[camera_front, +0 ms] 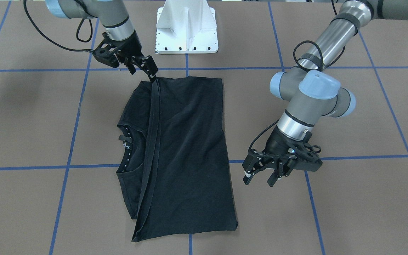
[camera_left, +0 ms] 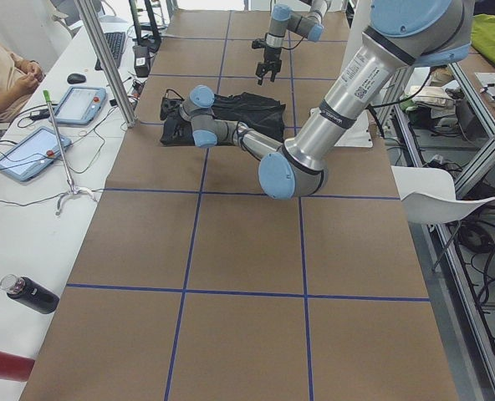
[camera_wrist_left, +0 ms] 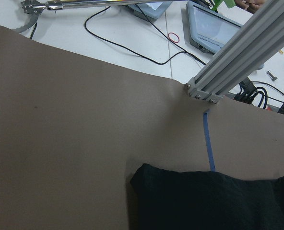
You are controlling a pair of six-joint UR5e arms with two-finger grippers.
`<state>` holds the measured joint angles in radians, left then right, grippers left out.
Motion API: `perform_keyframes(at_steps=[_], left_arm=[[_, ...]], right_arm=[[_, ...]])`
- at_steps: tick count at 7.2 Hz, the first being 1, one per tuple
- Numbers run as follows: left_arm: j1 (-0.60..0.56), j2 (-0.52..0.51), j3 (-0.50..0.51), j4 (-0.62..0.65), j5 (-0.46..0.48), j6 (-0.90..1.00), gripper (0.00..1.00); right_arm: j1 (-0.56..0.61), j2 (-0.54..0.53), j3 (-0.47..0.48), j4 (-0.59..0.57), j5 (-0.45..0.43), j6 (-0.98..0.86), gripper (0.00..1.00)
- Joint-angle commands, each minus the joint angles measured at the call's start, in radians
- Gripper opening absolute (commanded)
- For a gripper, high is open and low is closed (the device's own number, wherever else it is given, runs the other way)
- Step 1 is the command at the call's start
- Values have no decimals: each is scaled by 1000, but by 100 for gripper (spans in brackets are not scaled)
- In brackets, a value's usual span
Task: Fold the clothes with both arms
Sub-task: 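Release the shirt with the right gripper while the left arm withdraws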
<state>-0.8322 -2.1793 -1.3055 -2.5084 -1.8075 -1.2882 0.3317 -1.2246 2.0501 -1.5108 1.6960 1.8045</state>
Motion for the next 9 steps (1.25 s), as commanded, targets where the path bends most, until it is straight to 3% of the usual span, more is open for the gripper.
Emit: perform_keyframes(at_steps=[1,3,4,6,9], left_arm=[[-39,132,-140,11,-114,4,87],[-39,179,-189,20,-124,1,87],[-39,180,-189,22,-124,1,87],[-39,187,-187,22,-124,-2,88],[-38,187,-181,22,-124,-2,87]], right_arm=[[-48,69,-28,-176,-10,-375,89],[-48,219,-97,-434,-24,-669,67],[-49,226,-122,-451,-32,-756,58],[-52,286,-217,-450,-42,-819,55],[-60,295,-234,-445,-41,-824,55]])
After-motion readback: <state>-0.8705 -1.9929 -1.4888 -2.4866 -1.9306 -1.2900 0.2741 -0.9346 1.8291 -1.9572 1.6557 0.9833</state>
